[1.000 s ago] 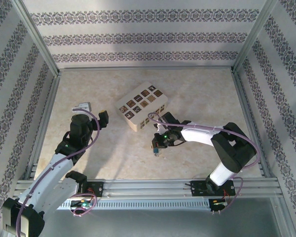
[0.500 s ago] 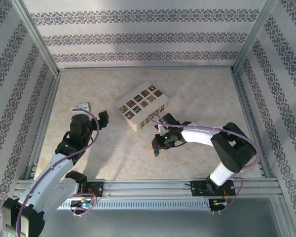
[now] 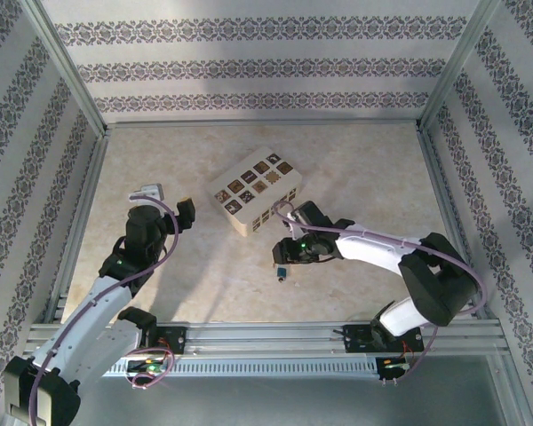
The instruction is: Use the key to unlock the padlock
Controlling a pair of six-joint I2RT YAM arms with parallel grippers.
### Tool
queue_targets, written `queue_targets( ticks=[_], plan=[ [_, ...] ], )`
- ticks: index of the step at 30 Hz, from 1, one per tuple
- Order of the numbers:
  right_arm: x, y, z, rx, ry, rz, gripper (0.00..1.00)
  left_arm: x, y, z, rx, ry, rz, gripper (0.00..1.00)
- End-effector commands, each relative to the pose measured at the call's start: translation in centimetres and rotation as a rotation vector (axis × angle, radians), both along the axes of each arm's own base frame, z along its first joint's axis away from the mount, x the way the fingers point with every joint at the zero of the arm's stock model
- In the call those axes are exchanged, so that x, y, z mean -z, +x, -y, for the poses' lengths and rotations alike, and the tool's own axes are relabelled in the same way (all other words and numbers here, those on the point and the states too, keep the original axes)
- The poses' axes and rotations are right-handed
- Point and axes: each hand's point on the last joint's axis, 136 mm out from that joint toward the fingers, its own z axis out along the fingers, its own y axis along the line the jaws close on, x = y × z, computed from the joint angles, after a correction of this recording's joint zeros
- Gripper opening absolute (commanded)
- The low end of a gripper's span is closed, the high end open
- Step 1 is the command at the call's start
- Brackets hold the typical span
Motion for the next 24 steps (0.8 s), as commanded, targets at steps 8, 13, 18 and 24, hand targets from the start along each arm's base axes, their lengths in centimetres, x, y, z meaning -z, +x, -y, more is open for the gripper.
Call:
queue_targets(
  ticks=[8, 13, 18, 24],
  plan=[
    [-1.7, 0.7, 2.6, 0.034, -0.062, 0.14, 0.82, 1.5, -0.4, -0.6, -0.032, -0.035, -0.025, 0.99],
    [-2.8, 1.1, 3.5, 0.037, -0.072, 0.193, 0.98, 1.6, -0.5, -0.6, -0.033, -0.024, -0.032, 0.99],
    [-3.7, 1.5, 3.9, 0.038, -0.065, 0.233, 0.99, 1.7, -0.5, -0.7, -0.037, -0.021, -0.035, 0.99],
    [-5.3, 2.2, 4.7, 0.052, -0.072, 0.315, 0.98, 2.1, -0.6, -1.0, -0.047, -0.008, -0.039, 0.99]
  ],
)
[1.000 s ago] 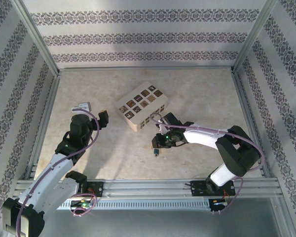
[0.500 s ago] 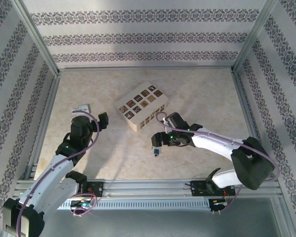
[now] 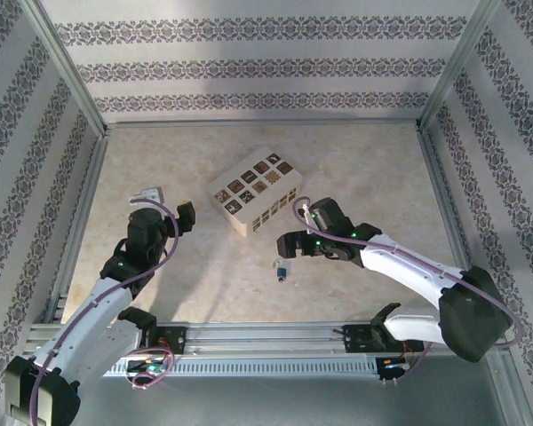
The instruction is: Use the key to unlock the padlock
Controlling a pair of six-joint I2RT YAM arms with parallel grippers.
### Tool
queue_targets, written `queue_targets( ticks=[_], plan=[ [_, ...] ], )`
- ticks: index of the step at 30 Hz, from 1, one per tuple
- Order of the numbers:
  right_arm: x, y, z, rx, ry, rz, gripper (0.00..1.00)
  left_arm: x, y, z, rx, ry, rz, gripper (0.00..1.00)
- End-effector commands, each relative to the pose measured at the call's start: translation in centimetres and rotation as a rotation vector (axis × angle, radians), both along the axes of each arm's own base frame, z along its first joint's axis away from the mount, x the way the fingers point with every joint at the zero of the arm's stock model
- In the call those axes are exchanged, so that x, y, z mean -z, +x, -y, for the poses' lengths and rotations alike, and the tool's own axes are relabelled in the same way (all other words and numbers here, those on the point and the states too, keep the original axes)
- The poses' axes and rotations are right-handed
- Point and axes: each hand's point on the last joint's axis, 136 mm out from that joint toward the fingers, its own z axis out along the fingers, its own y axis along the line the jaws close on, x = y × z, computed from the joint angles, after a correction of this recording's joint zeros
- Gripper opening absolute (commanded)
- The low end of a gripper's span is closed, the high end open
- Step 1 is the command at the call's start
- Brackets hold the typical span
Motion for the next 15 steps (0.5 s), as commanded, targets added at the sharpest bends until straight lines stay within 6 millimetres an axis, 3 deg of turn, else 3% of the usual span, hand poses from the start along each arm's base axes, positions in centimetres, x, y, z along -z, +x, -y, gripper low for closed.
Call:
queue_targets(
  ticks=[1, 15],
  plan=[
    [-0.6, 0.5, 1.4, 0.02, -0.04, 0.065, 0.99, 0.8, -0.2, -0.9, -0.039, 0.01, -0.013, 0.99],
    [-6.4, 3.5, 5.1, 0.187, -0.046, 0.368, 0.98, 0.9, -0.3, -2.2, -0.111, 0.036, 0.002, 0.99]
  ],
)
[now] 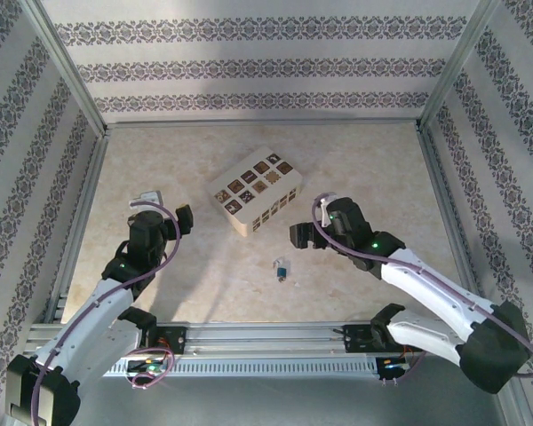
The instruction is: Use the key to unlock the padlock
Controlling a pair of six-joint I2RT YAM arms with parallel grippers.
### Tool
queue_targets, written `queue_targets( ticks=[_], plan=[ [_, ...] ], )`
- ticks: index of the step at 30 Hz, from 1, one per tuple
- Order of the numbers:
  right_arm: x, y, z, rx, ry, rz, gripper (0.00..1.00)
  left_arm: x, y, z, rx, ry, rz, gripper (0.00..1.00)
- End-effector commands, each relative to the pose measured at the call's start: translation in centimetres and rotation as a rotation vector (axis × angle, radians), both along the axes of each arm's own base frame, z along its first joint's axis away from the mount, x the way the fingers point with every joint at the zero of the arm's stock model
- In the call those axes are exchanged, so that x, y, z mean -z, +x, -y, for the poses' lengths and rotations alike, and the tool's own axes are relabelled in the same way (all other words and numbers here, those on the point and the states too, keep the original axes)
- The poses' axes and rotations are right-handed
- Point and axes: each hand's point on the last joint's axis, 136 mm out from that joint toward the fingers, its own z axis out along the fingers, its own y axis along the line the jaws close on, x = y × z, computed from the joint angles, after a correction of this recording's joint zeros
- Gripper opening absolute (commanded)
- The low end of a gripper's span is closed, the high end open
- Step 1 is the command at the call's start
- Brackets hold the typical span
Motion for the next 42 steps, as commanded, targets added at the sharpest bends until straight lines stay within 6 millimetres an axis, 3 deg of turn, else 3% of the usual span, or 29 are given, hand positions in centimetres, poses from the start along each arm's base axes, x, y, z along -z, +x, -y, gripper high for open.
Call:
queue_targets(
  ticks=[1, 9, 20, 35, 36, 42],
  plan=[
    [-1.5, 1.3, 1.7, 0.079, -0.01, 0.103, 0.98, -0.6, 0.1, -1.2, -0.06, 0.007, 0.03, 0.99],
    [-5.4, 1.9, 5.9, 0.251, 0.062, 0.306, 0.98, -1.1, 0.0, -1.2, -0.049, 0.019, 0.054, 0.99],
    [-6.6, 2.3, 11.5, 0.394, -0.037, 0.436, 0.98, -1.2, -0.5, -2.0, -0.072, 0.06, 0.071, 0.99],
    [-6.6, 3.6, 15.3, 0.466, -0.159, 0.613, 0.98, -1.5, -0.9, -3.1, -0.116, 0.129, 0.072, 0.99],
    [-5.5, 3.5, 15.4, 0.46, -0.168, 0.608, 0.98, -1.5, -0.9, -3.2, -0.117, 0.13, 0.072, 0.99],
    [-3.8, 4.0, 17.1, 0.499, -0.183, 0.614, 0.98, -1.7, -0.9, -3.3, -0.122, 0.136, 0.083, 0.99]
  ],
)
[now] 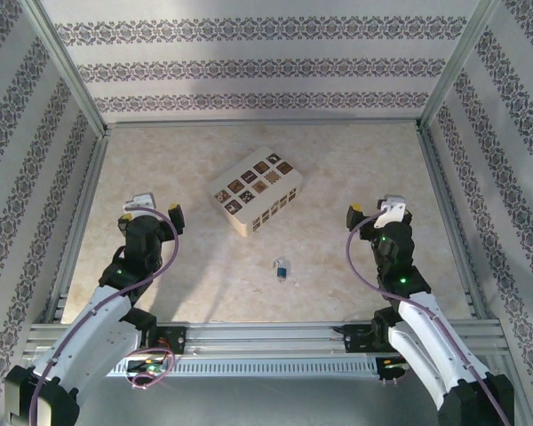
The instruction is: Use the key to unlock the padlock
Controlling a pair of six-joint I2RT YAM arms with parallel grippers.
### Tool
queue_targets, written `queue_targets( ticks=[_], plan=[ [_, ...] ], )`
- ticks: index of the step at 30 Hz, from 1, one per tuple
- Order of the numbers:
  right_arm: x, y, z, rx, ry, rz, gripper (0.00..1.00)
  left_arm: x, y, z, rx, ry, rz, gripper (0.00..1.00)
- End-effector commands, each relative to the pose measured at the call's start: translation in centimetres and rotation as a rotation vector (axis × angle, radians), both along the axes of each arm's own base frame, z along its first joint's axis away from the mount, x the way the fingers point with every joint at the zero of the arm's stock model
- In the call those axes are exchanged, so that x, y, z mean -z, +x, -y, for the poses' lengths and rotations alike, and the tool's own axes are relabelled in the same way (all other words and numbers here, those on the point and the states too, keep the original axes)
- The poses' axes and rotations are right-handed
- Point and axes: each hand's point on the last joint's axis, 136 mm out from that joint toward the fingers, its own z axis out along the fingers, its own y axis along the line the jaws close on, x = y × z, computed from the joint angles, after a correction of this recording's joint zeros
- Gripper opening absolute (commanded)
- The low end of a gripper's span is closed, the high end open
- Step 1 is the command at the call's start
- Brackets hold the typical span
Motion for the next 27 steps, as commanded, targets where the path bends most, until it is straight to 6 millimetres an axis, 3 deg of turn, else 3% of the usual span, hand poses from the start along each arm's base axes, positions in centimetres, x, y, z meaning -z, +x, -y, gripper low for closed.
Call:
queue_targets(
  ticks=[1, 10, 27],
  plan=[
    [-0.8, 0.6, 0.7, 0.009, -0.014, 0.064, 0.98, -0.7, 0.0, -0.8, -0.03, 0.024, 0.037, 0.99],
    [2.2, 2.6, 1.5, 0.001, -0.027, 0.007, 0.98, -0.1, 0.2, -1.0, -0.026, 0.044, 0.018, 0.99],
    [4.6, 6.6, 0.3, -0.112, -0.049, 0.074, 0.98, 1.1, 0.7, -1.5, -0.029, 0.07, -0.024, 0.99]
  ],
)
